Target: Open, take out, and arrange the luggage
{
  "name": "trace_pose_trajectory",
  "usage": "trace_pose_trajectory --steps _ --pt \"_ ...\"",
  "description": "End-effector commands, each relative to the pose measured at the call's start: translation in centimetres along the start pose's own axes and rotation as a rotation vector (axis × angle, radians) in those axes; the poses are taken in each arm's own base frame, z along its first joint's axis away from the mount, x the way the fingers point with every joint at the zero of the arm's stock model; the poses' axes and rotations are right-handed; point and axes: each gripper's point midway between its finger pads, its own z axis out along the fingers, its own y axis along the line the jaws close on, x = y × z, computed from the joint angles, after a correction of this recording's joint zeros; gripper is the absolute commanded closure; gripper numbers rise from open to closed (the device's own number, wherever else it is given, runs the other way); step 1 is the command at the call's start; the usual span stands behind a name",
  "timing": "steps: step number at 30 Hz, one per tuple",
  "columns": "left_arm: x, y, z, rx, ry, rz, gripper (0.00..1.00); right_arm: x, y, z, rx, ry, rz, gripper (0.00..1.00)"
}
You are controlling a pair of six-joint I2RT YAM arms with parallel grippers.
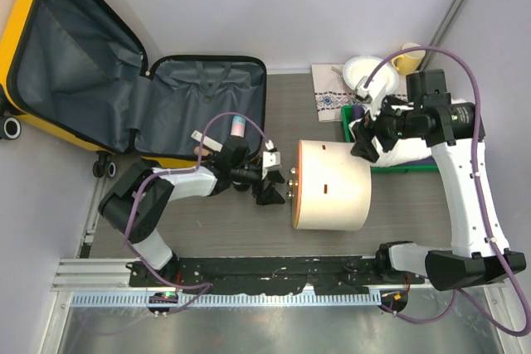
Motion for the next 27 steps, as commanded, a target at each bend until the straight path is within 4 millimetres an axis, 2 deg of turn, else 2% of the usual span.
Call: trace_pose_trajectory --steps 1,5,10,19,23,27 --pt "-2.3 1.2 1.4 0.013 -0.062 0.096 0.27 1.5 5.1 -0.7 -0.164 0.055 -0.116 0.23" --pt "-2.2 1.3 1.9 0.017 -0.066 0.101 0.27 2.1 7.1 -0.4 -0.234 0.105 -0.211 0.23" --pt "-2.5 1.0 2.5 0.033 -0.068 0.105 0.32 3.8 6.7 0.4 -0.228 0.179 -0.263 0.24" --pt "-1.6 0.7 3.0 0.041 -0.045 0.080 0.52 6.2 5.9 1.2 -0.221 0.271 -0.320 0.27" --pt "-1.5 0.9 2.9 0.027 -0.035 0.075 0.69 7.1 5.8 1.3 -0.214 0.294 -0.330 0.27" --pt "-0.9 0.5 2.2 0.030 -0.012 0.089 0.80 7.8 5.7 1.4 -0.210 0.309 -0.344 0.28"
